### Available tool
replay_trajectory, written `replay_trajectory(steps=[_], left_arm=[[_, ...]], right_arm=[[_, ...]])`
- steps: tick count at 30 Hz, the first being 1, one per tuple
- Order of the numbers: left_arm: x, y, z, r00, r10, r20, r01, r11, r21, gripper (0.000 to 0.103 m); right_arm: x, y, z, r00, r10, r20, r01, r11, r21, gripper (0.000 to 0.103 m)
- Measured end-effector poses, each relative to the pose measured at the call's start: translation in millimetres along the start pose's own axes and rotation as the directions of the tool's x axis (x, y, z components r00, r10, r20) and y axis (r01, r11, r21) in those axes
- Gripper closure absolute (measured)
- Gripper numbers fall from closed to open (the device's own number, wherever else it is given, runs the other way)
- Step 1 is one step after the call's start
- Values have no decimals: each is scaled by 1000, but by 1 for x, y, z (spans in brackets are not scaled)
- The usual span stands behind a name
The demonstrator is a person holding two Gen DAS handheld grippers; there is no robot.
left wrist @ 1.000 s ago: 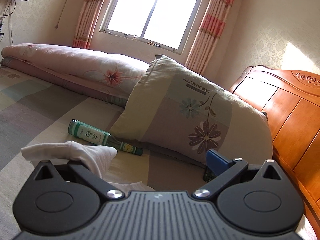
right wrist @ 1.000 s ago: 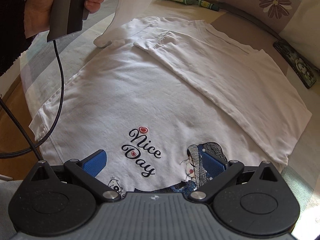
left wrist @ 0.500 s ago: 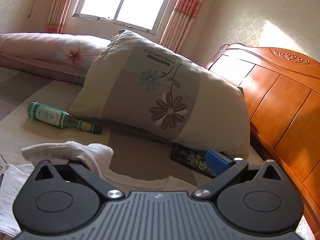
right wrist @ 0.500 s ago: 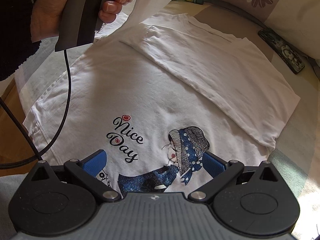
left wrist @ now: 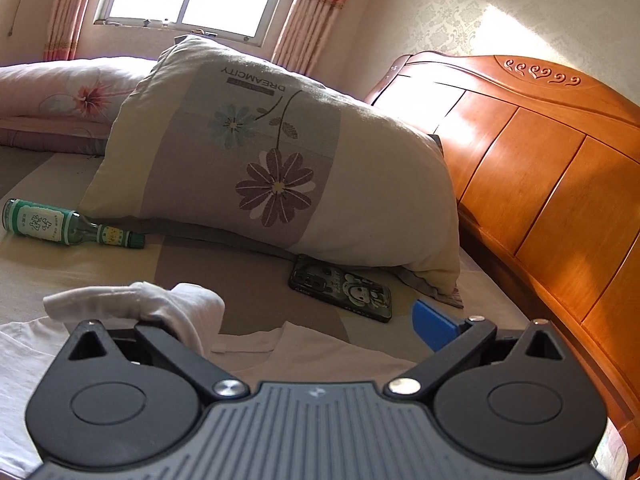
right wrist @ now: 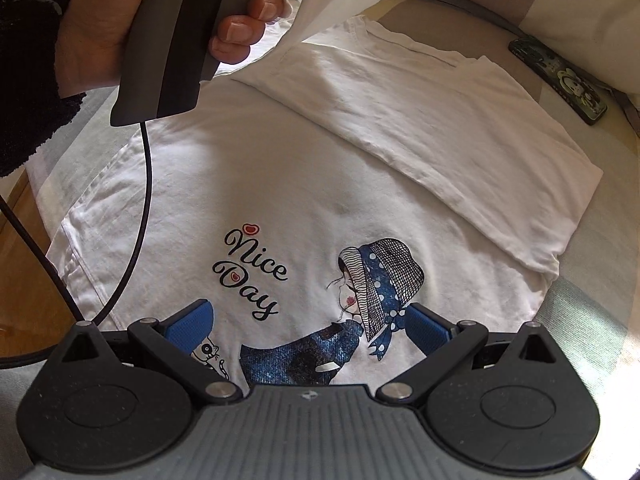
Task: Fold clothes
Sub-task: 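Lower the held sleeve onto the shirt over the first folded sleeve, then open the left gripper to release the sleeve cuff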
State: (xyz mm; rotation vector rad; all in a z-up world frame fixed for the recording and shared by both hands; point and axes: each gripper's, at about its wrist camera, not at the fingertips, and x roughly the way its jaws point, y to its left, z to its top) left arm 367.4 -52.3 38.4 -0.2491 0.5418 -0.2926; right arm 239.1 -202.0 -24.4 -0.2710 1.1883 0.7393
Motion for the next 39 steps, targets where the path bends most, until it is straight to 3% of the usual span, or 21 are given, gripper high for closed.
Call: replay_trajectory(steps=[5, 10, 14, 17, 20, 24, 27, 32, 36, 39], left_arm=[[10, -9, -8, 999, -22, -47, 24, 999, 43, 1], [27, -16, -27, 992, 10, -126, 11, 987, 163, 1], [41, -30, -47, 979, 27, -200, 43, 939, 340, 1], [52, -36, -63, 961, 3, -275, 110, 913, 394, 1], [61, -35, -78, 932, -47, -359, 185, 915, 360, 1], [65, -31, -88, 905, -80, -418, 227, 922, 315, 1], [61, -29, -86, 899, -89, -429, 234, 925, 300, 1], [57, -12, -76, 889, -105, -446, 186, 972, 141, 1], [60, 2, -71, 907, -44, -419, 75, 996, 58, 1], [63, -4, -64, 932, -16, -361, 59, 993, 107, 1]], right_arm=[[0, -1, 0, 1000, 0, 1, 0, 1000, -4, 0], [0, -4, 1, 1000, -7, 6, 7, 1000, 7, 0], [0, -6, 2, 1000, -9, 13, 9, 1000, 17, 0], [1, -7, 0, 1000, -9, 14, 9, 1000, 24, 0], [0, -8, -2, 1000, -7, 21, 7, 1000, 31, 0], [-1, -12, -5, 1000, -16, 26, 15, 999, 52, 0], [-1, -16, -8, 999, -24, 29, 22, 997, 71, 0], [-2, -21, -11, 999, -30, 38, 26, 994, 102, 0], [-2, -23, -14, 999, -30, 42, 25, 993, 115, 0], [-3, -23, -16, 999, -31, 42, 26, 993, 115, 0]])
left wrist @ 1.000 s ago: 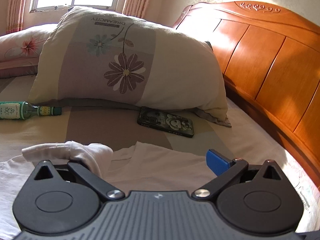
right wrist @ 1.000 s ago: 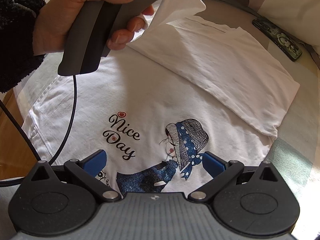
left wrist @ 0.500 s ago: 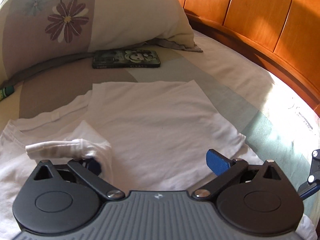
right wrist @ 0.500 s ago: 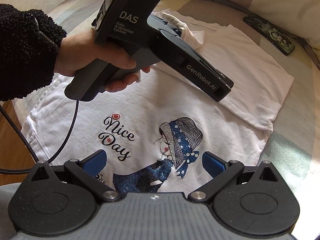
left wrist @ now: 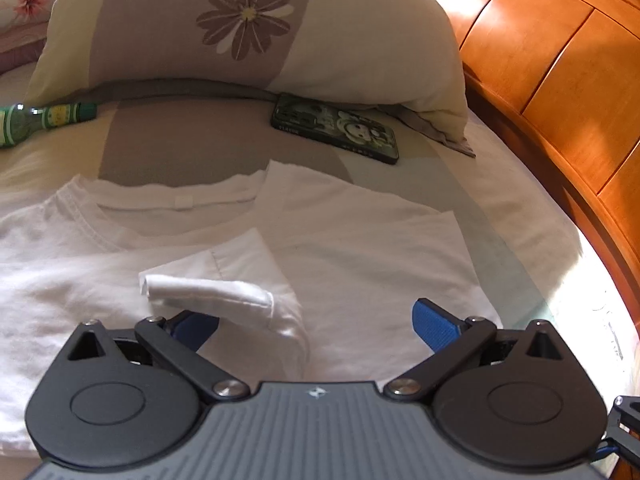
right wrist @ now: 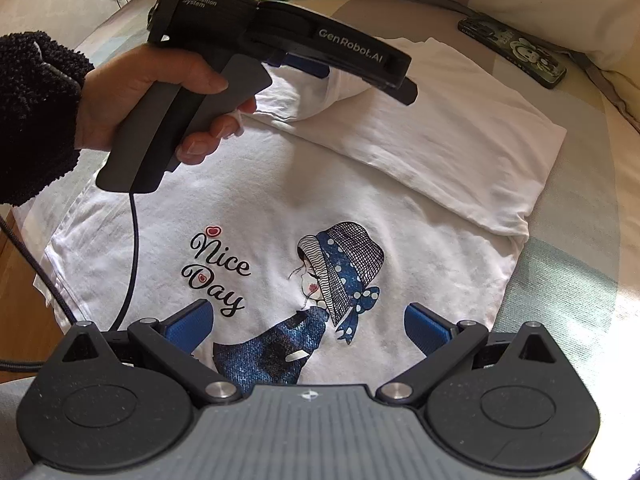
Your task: Fold clothes
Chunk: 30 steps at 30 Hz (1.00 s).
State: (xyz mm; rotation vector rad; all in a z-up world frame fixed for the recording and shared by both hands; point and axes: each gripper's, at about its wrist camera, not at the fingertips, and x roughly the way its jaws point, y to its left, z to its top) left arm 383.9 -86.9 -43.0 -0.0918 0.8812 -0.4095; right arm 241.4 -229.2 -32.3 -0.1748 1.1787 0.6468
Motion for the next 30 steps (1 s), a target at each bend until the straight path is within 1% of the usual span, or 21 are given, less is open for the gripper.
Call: replay_trajectory(steps=[1, 3, 5, 6, 9, 10, 16, 20, 23, 26, 28, 30], left_arm=[[0, -4, 2, 1000, -4, 16, 4, 1000, 26, 1], [1, -16, 6, 999, -40, 32, 37, 995, 93, 1], [3, -30, 6, 996, -89, 20, 84, 981, 173, 1], [5, -37, 6, 993, -116, 0, 113, 970, 213, 1], [2, -45, 0, 982, -184, -32, 186, 951, 249, 1], [0, -44, -1, 982, -186, -35, 188, 950, 248, 1], [-20, -17, -10, 992, -123, -30, 127, 976, 179, 1], [-33, 15, -18, 999, -17, -39, 22, 990, 137, 1], [-41, 38, -27, 998, 44, -47, -39, 994, 106, 1], [-45, 60, -36, 993, 106, -42, -102, 990, 98, 1], [-45, 74, -41, 990, 138, -41, -135, 988, 75, 1], [-43, 88, -47, 986, 145, -81, -144, 989, 29, 1]], right_arm=[[-1, -1, -1, 1000, 0, -1, 0, 1000, 1, 0], [0, -2, -4, 1000, -1, -6, 1, 1000, 3, 0], [1, -3, -5, 1000, -5, -12, 5, 1000, 5, 0], [1, -3, -6, 1000, -7, -14, 7, 1000, 5, 0], [-1, -4, -7, 1000, -15, -9, 15, 1000, 4, 0], [-1, -6, -7, 1000, -16, -5, 16, 1000, 6, 0], [0, -8, -8, 999, -35, -3, 35, 999, 19, 0], [1, -6, -7, 999, -39, -3, 39, 999, 30, 0], [4, -1, -3, 999, -41, 1, 41, 999, 22, 0], [7, 7, 3, 999, -47, 6, 47, 999, 1, 0], [10, 11, 8, 999, -48, 7, 48, 999, -7, 0], [11, 18, 12, 998, -54, 14, 54, 998, -15, 0]])
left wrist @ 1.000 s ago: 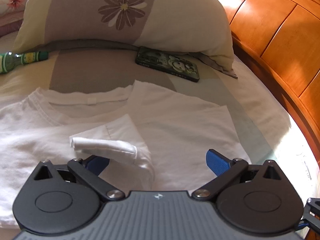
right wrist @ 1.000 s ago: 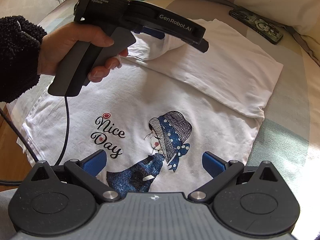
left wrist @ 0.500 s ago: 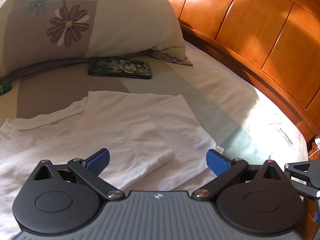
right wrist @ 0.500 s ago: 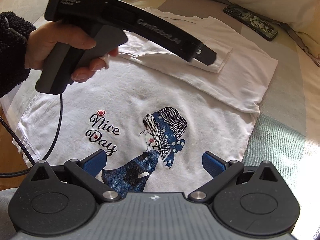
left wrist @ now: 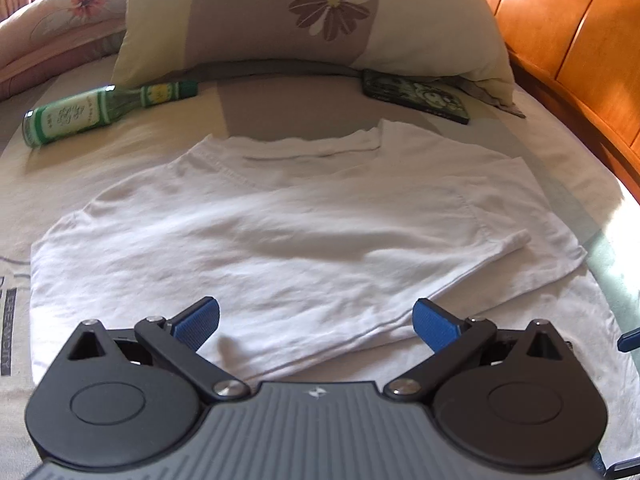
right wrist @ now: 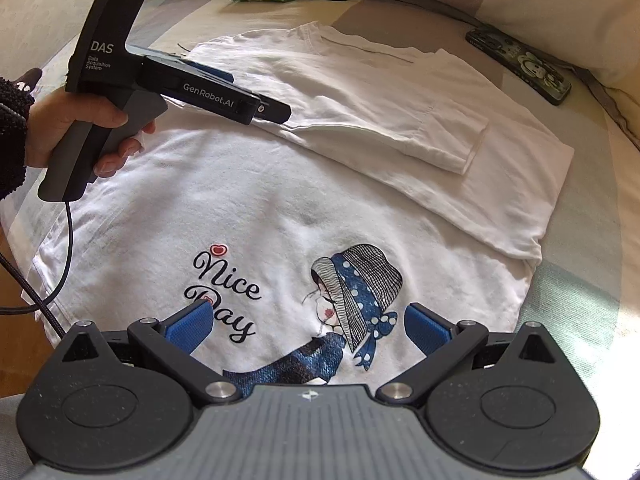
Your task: Fold clothes
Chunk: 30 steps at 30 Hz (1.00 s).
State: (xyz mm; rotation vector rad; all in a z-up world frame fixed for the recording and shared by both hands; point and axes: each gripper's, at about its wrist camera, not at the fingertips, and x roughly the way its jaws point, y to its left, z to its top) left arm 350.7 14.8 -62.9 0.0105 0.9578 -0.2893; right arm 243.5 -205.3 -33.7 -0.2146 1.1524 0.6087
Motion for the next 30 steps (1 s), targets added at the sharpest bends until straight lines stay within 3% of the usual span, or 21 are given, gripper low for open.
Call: replay_trajectory(steps=[5, 9, 13, 16, 18, 22, 25, 27, 30], left_arm=[[-14, 5, -20, 998, -52, -44, 52, 999, 4, 1], [-32, 13, -34, 998, -58, -23, 58, 998, 14, 1], [-30, 41, -49, 995, -70, -69, 65, 995, -69, 1], [-36, 55, -48, 1000, -21, -11, 20, 997, -69, 1], [-38, 69, -47, 999, 10, 44, -4, 991, -133, 1], [-37, 93, -54, 993, 117, 31, -104, 956, -275, 1], [-50, 99, -67, 991, 121, 51, -98, 938, -333, 1], [-57, 100, -71, 991, 135, 17, -121, 932, -341, 2], [-73, 106, -68, 991, 116, 71, -87, 941, -327, 2]], right_arm=[[6, 14, 13, 1000, 0, -2, 0, 1000, -19, 0], [10, 26, 24, 1000, -4, -1, 4, 999, -33, 0], [15, 41, 37, 1000, -5, 6, 5, 999, -50, 0], [19, 52, 44, 1000, -5, 13, 6, 998, -61, 0], [23, 60, 47, 1000, -3, 13, 4, 998, -61, 0], [31, 75, 53, 1000, 4, 2, -4, 998, -64, 0], [32, 85, 57, 1000, 16, 4, -16, 997, -75, 0], [34, 89, 59, 1000, 18, 4, -17, 996, -84, 0], [36, 91, 64, 1000, 14, 10, -13, 996, -85, 0]])
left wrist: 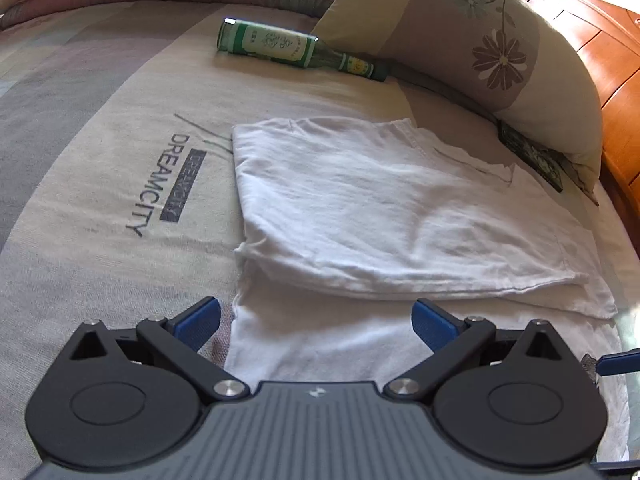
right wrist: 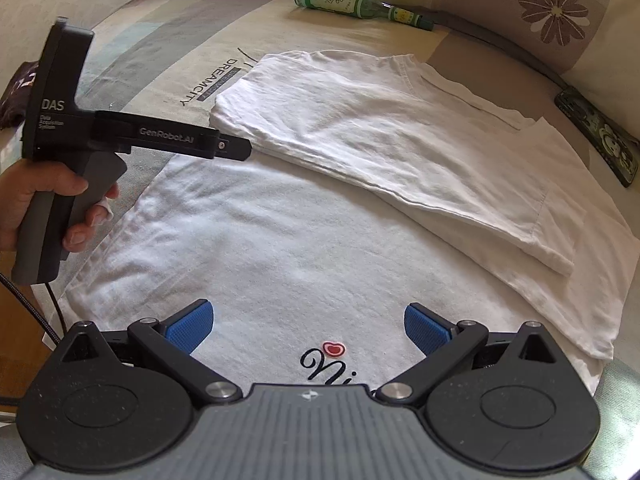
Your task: Fold clothes
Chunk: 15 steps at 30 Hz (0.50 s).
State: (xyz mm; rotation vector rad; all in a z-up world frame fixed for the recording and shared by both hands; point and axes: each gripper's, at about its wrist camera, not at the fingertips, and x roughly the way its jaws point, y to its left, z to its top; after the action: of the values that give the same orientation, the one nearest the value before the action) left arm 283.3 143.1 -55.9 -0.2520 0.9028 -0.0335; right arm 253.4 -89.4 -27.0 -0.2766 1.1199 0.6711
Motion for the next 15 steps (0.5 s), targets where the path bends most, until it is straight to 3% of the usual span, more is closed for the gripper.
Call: replay_trajectory(steps=[4, 9, 12, 15], left_arm=[[-2, -5, 24, 995, -77, 64, 71, 993, 93, 2], [34, -14, 39, 990, -143, -1, 141, 979, 150, 1], [47, 0, 33, 998, -58, -33, 61, 994, 85, 3], [34, 5, 37, 999, -52, -14, 53, 997, 54, 2]], right_arm=[[5, -1, 5, 1000, -12, 5, 11, 1000, 17, 0], [9, -6, 11, 1000, -30, 5, 30, 998, 52, 0], [8, -11, 11, 999, -39, 7, 39, 997, 62, 0], [5, -19, 9, 999, -52, 11, 51, 996, 76, 0]])
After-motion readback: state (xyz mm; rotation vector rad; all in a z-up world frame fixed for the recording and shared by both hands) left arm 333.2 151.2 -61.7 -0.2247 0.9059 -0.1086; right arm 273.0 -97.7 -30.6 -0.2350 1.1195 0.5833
